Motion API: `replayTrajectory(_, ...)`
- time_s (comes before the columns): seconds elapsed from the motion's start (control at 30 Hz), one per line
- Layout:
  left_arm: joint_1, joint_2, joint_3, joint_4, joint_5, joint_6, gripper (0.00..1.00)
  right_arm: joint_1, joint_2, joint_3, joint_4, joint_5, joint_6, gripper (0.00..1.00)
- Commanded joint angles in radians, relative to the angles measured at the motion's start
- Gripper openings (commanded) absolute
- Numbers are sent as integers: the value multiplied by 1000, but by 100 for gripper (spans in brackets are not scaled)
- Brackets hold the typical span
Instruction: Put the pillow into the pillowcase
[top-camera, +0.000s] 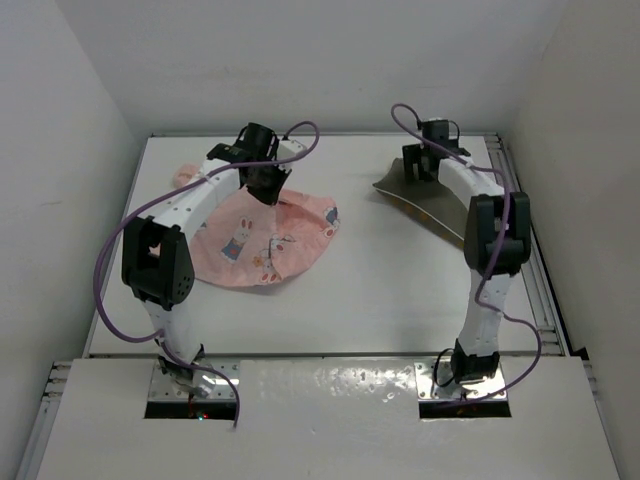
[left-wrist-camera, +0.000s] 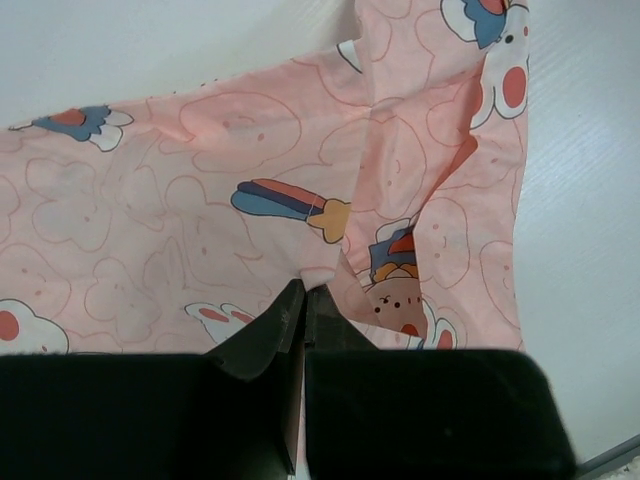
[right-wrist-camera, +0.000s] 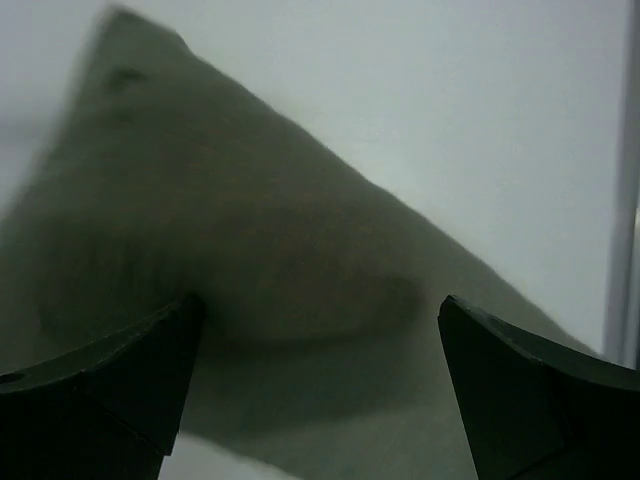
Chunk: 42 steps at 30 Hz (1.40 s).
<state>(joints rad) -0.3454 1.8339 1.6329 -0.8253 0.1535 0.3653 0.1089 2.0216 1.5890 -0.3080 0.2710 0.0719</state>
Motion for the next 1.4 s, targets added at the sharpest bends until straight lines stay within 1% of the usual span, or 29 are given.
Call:
replayTrajectory(0.0, -4, -16, 27, 5, 12, 12, 0, -24, 124, 66, -97, 108, -37, 99)
replayTrajectory(0.07, -3, -10, 33, 2, 17, 9, 0, -26, 164, 77, -109, 54, -37, 99)
replayTrajectory(0.1, -3, -9, 39, -3, 14, 6, 0, -28, 170, 68, -109, -20, -37, 99)
replayTrajectory(0.13, -3, -7, 42, -3, 15, 6, 0, -25, 169, 56, -114, -67, -40, 96)
replayTrajectory(0.17, -4, -5, 44, -6, 11, 6, 0, -28, 155, 17, -111, -108, -37, 82)
replayTrajectory(0.23, -3, -1, 51, -9, 4, 6, 0, -28, 120, -38, -85, -201, -27, 61)
replayTrajectory(0.27, -3, 1, 51, -12, 1, 6, 0, -31, 97, -105, -71, -225, -27, 39)
replayTrajectory(0.3, -3, 4, 51, -9, -3, 6, 0, -31, 45, -141, -53, -246, -30, 21)
replayTrajectory(0.33, -3, 4, 54, -9, -12, 1, 0, -32, 14, -173, -19, -242, -18, 1)
replayTrajectory(0.37, -3, 11, 58, -11, -31, -8, 0, -34, -19, -245, 4, -234, -8, 0)
replayTrajectory(0.43, 3, 19, 67, -17, -35, -12, 0, -37, -127, -309, 49, -249, 11, 0)
replayTrajectory(0.47, 5, 24, 76, -24, -32, -14, 0, -34, -167, -373, 56, -266, 12, 0)
replayTrajectory(0.5, 6, 27, 79, -28, -17, -14, 0, -31, -211, -414, 72, -310, 12, 0)
replayTrajectory(0.53, 6, 30, 81, -28, -14, -17, 0, -28, -316, -457, 136, -334, 22, 0)
replayTrajectory(0.57, 8, 30, 84, -26, -3, -19, 0, -18, -369, -542, 168, -393, 26, 0)
replayTrajectory(0.6, 6, 30, 82, -26, -2, -19, 0, -15, -420, -582, 199, -433, 37, 0)
replayTrajectory(0.63, 6, 31, 84, -23, -2, -19, 0, -11, -511, -618, 266, -466, 67, 0)
replayTrajectory(0.67, 3, 31, 84, -21, 1, -17, 0, 11, -549, -680, 297, -522, 84, 0)
replayTrajectory(0.73, 2, 33, 85, -21, 1, -17, 0, 43, -622, -727, 375, -578, 120, 0)
replayTrajectory(0.77, 0, 39, 88, -24, 4, -14, 0, 87, -635, -745, 391, -611, 127, 0)
replayTrajectory(0.83, -3, 42, 90, -28, 6, -12, 0, 171, -635, -748, 424, -636, 173, 0)
replayTrajectory(0.9, -6, 48, 93, -32, 4, -12, 0, 228, -612, -733, 457, -662, 201, 0)
replayTrajectory(0.93, -6, 48, 93, -37, 4, -11, 0, 271, -597, -710, 461, -656, 210, 0)
replayTrajectory(1.0, -7, 50, 90, -43, 11, -11, 0, 305, -534, -673, 480, -642, 227, 0)
replayTrajectory(1.03, -9, 45, 88, -46, 15, -9, 0, 331, -512, -625, 486, -635, 239, 0)
replayTrajectory(1.17, -17, 48, 84, -63, 1, 3, 0, 382, -372, -463, 466, -636, 255, 0)
replayTrajectory(1.23, -17, 50, 79, -66, 1, 1, 0, 405, -334, -398, 460, -636, 247, 0)
replayTrajectory(1.33, -17, 44, 77, -70, 18, 1, 0, 426, -268, -353, 445, -636, 246, 0)
replayTrajectory(1.37, -18, 41, 77, -75, 46, 17, 0, 426, -253, -344, 438, -615, 247, 0)
